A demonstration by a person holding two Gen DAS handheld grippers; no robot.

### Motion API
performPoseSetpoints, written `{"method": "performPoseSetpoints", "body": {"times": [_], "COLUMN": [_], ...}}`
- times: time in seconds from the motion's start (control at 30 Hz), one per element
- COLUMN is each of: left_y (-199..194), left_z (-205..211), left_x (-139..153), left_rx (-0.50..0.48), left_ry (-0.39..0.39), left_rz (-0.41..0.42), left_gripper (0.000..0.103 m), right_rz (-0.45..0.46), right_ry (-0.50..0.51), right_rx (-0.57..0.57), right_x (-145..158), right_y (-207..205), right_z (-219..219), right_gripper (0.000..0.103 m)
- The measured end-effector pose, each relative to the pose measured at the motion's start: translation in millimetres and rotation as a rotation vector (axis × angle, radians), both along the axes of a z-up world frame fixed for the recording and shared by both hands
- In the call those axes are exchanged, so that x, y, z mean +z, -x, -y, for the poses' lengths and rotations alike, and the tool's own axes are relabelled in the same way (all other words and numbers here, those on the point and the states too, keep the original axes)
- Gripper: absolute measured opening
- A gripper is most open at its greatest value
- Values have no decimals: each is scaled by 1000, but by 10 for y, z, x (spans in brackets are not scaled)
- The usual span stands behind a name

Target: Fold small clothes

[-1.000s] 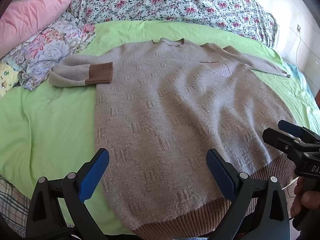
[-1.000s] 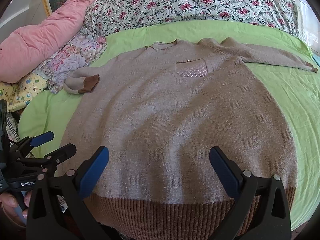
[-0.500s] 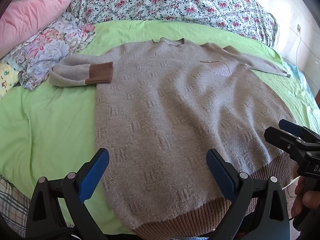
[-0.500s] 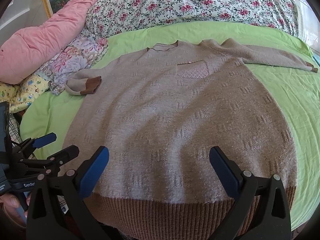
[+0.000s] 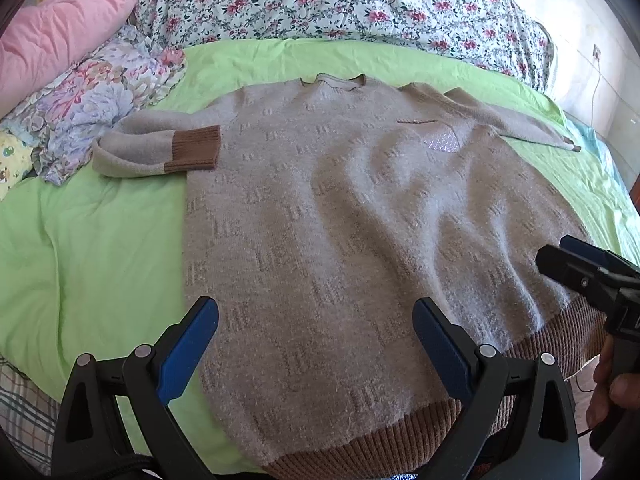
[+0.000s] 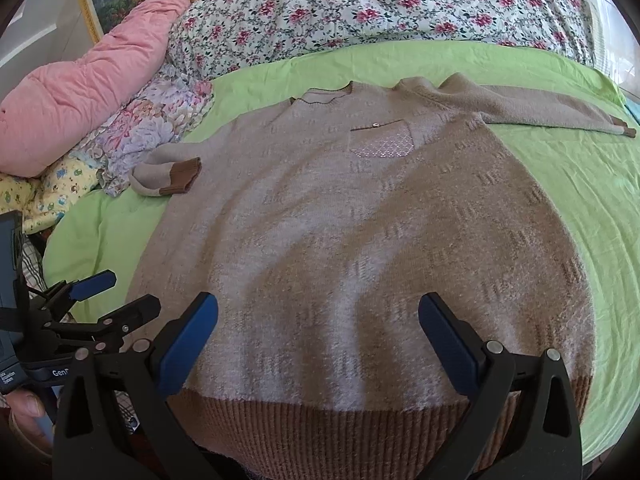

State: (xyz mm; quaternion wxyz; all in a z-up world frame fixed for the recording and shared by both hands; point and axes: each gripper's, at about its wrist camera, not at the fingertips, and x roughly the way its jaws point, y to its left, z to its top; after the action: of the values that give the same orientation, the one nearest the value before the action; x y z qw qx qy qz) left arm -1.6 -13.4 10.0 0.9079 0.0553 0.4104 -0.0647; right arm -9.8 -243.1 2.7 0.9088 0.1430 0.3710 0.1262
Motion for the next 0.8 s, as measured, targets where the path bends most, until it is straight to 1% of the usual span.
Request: {"method": "performPoseSetpoints", "body": {"times": [0.2, 0.33, 0.5, 0.6, 0.73, 0.8], "left_y": [-227, -491, -804, -1053, -1351, -1493], "left_z": [26, 50, 103, 115, 125, 140], "left_x": [50, 129, 221, 253, 270, 277], "left_rx": [-18, -23, -13, -2, 18, 27], "left_ry": [22, 33, 17, 20, 33, 37], "left_rz": [2, 12, 28, 16, -11, -20], "left_gripper": [99, 99, 100, 100, 100, 100], "right_rz": [-4, -8, -10, -4, -11, -16], "right_ry": [-29, -50, -104, -115, -146, -173], "right_rx": [-66, -135, -260, -341, -444, -491], "right_x": [26, 55, 127, 174, 158, 134], "right_y": [-141, -304, -525, -648, -866, -1022], "right_z": [392, 804, 1544, 2007, 2641, 2963], "right_gripper": [100, 100, 100, 100, 100, 95]}}
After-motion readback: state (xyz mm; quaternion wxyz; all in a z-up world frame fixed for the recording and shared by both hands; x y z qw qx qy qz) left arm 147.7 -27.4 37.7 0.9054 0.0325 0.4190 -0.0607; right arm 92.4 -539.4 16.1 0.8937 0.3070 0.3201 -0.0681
